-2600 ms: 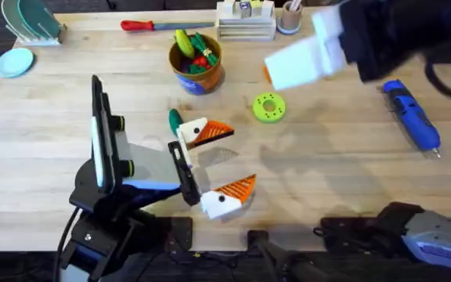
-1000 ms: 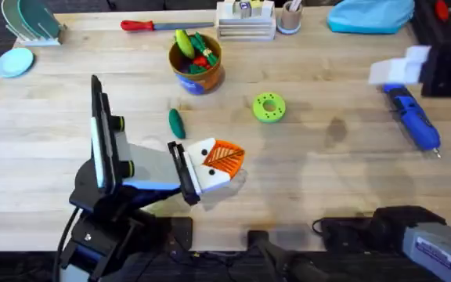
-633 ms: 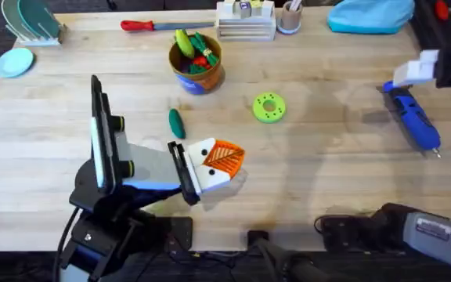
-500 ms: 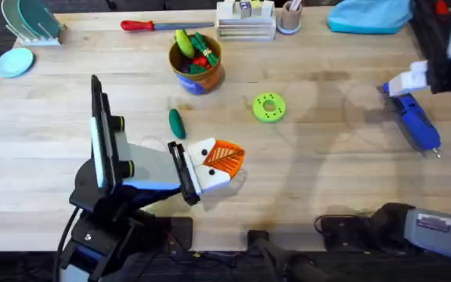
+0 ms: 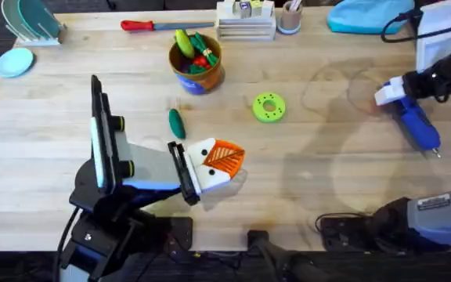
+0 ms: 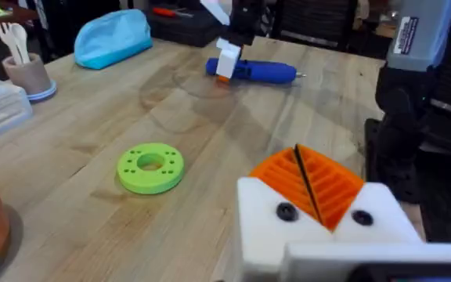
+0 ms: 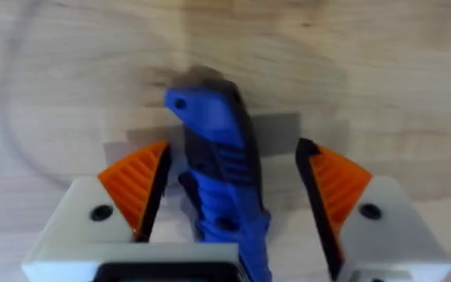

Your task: Pick up the gripper from the table and insert it into the empty holder that is missing its gripper. Then pick up a screw, insert it into the mounting hole, and use the screwdriver to tighten it. Finally, clean up the table by picking up the vegetable and placing it into the bucket.

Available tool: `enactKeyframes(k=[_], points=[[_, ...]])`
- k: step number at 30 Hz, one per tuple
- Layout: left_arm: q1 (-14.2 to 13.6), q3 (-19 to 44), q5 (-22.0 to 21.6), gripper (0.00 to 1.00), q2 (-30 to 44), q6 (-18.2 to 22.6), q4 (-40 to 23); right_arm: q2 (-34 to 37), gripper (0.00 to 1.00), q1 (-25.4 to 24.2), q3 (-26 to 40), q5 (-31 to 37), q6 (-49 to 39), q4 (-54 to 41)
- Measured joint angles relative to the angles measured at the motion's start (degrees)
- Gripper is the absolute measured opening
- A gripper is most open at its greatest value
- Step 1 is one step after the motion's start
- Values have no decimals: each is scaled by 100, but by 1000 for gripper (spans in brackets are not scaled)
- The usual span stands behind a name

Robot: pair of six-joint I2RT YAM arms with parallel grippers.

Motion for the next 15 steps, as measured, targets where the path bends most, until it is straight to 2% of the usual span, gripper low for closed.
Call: enactKeyframes(k=[4, 7, 11, 13, 15], points=[[0, 0, 0, 7, 2, 0, 0, 79, 948, -70, 11, -280, -67, 89], [0, 0, -2, 7, 2, 0, 0, 159, 878, -80, 57, -399, -85, 19], [0, 0, -1, 7, 1, 1, 0, 178, 842, -85, 79, -446, -83, -57], [0, 0, 0, 7, 0, 0, 0, 180, 794, -85, 81, -471, -83, -95], [0, 0, -1, 7, 2, 1, 0, 200, 701, -83, 86, -532, -84, -152]])
